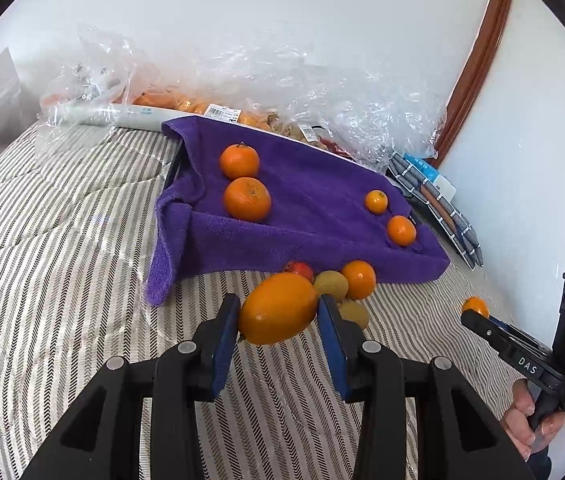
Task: Organize fruits
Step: 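Carry the yellow oval fruit with the left gripper while the right carries its orange over the towel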
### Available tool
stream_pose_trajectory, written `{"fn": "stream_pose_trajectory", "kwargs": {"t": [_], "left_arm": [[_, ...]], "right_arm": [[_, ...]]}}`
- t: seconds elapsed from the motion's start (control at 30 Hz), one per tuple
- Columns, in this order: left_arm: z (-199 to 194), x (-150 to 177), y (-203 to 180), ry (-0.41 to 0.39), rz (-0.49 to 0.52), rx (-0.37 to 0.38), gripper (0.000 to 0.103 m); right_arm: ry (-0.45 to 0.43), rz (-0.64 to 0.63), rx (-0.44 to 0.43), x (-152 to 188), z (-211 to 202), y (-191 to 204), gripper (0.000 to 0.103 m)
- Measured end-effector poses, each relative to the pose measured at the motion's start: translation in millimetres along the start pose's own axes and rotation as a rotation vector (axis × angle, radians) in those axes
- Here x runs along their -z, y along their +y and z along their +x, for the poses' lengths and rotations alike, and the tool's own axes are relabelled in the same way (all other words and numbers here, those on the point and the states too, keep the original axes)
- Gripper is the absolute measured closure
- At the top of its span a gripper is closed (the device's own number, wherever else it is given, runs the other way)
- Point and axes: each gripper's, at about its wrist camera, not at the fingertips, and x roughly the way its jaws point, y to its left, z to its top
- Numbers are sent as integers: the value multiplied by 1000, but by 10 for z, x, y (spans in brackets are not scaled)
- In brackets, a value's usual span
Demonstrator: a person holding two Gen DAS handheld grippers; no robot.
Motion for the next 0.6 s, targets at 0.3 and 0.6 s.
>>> {"fn": "stream_pose_trajectory", "kwargs": {"t": [0.3, 0.6], "left_arm": [[-84, 10, 17, -36, 14, -6, 65], [-201, -89, 110, -63, -34, 7, 65]], "right_arm": [[19, 8, 39, -25, -41, -18, 71], [-51, 4, 25, -387, -247, 38, 71]]}}
